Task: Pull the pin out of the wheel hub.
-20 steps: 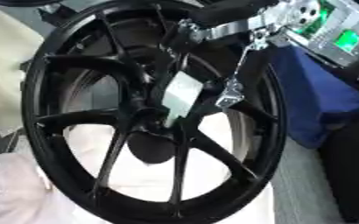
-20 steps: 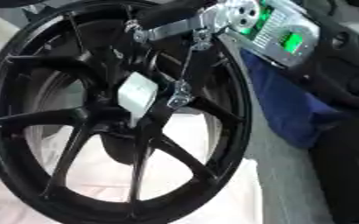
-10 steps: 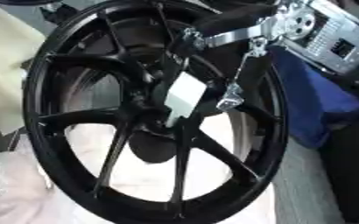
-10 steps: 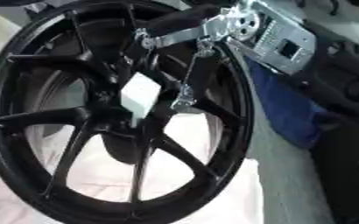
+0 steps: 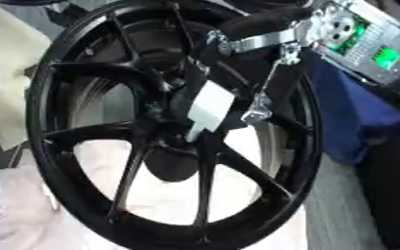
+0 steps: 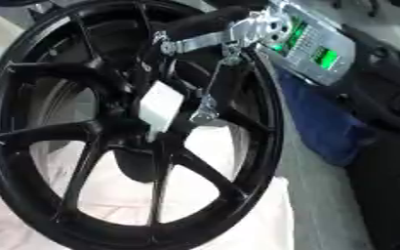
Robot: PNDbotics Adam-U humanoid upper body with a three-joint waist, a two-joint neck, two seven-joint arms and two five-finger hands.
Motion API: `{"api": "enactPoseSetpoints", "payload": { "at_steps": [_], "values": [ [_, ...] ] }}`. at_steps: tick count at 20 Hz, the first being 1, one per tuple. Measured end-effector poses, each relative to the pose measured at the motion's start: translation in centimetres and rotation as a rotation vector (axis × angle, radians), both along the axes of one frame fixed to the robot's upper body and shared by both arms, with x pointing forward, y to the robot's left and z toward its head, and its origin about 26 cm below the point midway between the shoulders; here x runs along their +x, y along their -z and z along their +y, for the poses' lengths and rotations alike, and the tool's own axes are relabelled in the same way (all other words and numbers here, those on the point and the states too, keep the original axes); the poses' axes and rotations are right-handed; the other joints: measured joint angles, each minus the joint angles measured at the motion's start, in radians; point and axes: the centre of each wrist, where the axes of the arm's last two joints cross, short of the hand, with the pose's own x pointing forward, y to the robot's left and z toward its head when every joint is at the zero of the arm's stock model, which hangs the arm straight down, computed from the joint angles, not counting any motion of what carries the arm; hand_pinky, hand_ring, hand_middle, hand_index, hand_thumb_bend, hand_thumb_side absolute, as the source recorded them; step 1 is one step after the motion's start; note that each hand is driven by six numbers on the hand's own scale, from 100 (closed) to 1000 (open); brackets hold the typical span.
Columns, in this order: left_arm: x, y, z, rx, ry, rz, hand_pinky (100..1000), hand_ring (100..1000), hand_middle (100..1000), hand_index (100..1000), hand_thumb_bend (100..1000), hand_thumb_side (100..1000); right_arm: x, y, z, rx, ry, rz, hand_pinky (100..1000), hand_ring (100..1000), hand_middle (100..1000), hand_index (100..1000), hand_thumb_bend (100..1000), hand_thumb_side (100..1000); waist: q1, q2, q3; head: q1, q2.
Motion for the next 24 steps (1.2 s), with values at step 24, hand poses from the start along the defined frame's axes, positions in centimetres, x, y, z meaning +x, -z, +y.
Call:
{"api": "enactPoseSetpoints", "payload": {
  "at_steps": [24],
  "values": [
    [-0.03,-0.02,0.16,-0.004,-0.009,0.003,964,523,524,744,375,699,-0.07,-0.54,0.09,0.089,0.027,0.053,771,612,365,414,100,100,0.000,-0.001,-0.005,0.002,0.000]
  ]
}}
